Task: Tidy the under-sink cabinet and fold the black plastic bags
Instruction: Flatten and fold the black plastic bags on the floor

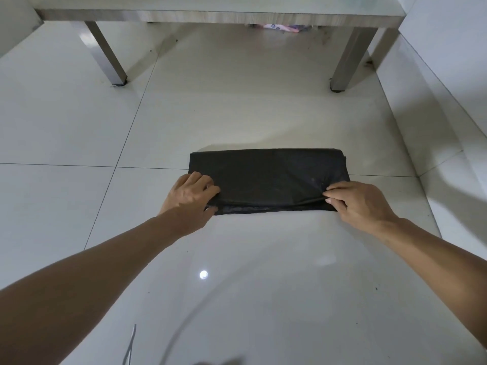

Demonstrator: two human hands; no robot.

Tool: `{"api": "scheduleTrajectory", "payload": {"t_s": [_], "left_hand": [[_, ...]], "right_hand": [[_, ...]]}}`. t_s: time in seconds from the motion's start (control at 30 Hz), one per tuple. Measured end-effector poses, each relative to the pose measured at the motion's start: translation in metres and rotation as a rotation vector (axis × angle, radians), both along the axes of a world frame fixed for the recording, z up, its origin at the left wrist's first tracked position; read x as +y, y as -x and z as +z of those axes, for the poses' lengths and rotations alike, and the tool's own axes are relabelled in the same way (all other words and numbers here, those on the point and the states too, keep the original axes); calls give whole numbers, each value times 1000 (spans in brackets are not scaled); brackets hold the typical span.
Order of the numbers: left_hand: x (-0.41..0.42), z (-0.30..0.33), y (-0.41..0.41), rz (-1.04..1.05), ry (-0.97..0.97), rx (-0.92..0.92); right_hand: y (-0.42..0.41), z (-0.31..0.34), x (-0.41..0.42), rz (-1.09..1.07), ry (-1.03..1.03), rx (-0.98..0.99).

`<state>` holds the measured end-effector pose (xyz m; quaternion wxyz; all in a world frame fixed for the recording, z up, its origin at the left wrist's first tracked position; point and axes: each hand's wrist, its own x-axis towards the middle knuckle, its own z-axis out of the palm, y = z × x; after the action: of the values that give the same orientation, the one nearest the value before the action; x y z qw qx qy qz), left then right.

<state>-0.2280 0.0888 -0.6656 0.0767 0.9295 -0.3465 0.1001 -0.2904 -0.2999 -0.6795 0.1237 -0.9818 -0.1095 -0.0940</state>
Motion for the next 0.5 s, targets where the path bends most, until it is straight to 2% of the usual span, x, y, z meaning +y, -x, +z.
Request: {"api": "scheduleTrajectory", "payload": {"t_s": [0.17,0.33,0.5], "left_hand": [[-9,0,-4,-54,-73,-128],[-5,-2,-5,-43,-134,-181],[-10,-2,-3,-57,-106,-259]], "right_hand": [[0,-1,-3,21,-7,-65],[1,-7,-5,-15,-46,-50],[1,-12,-5,-41,-55,-65]]}}
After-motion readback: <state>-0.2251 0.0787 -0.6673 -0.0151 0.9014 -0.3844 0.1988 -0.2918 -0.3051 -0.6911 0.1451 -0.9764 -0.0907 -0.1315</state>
